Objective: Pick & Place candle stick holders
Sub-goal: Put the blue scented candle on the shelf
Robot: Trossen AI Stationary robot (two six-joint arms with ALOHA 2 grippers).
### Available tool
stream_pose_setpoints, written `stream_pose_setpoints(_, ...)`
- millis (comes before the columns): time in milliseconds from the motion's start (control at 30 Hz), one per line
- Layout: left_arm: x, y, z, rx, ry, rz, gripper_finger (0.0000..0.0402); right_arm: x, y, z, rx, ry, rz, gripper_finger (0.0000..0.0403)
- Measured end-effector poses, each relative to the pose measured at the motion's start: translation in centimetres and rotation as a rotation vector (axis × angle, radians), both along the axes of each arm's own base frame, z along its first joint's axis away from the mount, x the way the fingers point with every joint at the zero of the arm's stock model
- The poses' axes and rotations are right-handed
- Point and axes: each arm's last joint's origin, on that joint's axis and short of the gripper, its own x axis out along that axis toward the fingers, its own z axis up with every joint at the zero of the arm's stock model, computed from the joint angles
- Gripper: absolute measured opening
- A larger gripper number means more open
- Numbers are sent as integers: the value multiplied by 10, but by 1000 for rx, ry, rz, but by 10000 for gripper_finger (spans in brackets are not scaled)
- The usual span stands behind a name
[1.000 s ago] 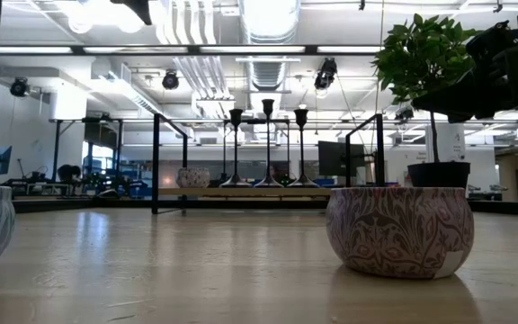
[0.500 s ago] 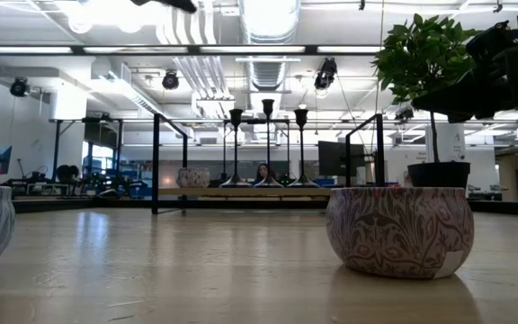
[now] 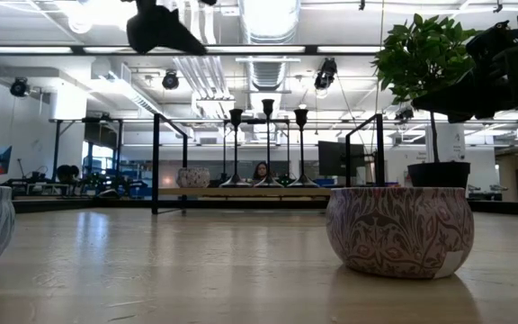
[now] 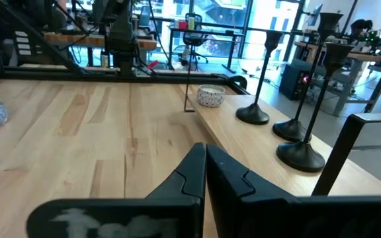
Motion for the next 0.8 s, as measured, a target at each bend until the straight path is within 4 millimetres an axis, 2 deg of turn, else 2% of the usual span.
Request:
stream_pose_setpoints(133,-7,1,2,-6,107,-12,355,0,0,0,0,0,0,8)
stream_pose_setpoints(433,-18,-12,13,43,302,-129,356,0,0,0,0,0,0,8)
stream_pose_setpoints(800,-8,-34,-7,34,396,-202,356,0,0,0,0,0,0,8)
